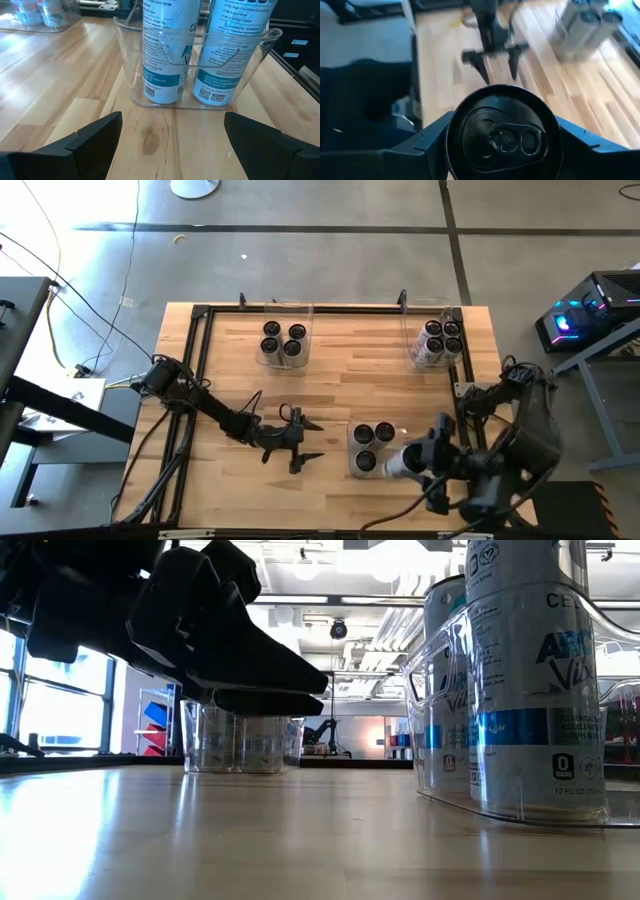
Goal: Sort soda cans
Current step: Put the white/blue soda can into the bottom right transparent bin
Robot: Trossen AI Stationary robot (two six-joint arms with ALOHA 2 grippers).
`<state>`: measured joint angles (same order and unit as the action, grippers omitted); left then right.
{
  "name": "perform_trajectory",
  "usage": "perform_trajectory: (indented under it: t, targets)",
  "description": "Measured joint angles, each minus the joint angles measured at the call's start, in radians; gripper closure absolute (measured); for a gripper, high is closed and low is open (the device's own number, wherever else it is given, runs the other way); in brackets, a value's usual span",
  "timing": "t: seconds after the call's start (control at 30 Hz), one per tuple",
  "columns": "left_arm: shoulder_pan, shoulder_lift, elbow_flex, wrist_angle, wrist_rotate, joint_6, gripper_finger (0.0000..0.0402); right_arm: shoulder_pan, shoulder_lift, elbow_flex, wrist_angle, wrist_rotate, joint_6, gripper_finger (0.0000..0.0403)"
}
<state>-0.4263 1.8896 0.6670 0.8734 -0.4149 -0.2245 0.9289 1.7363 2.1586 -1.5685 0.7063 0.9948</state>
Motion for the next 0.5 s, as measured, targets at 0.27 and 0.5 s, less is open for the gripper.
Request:
perform_trajectory:
  t: [0.27, 0.5]
  targets:
    - [0.000, 0.000, 0.000, 0.004, -0.001, 0.006, 0.0057, 0.045, -0.075, -0.361, -0.001, 0.036, 0.245, 0.0162]
    - [0.000, 0.000, 0.000, 0.003, -0.001, 0.006, 0.0057, 0.038, -0.168, -0.650, 0.147, 0.057, 0.414, 0.0162]
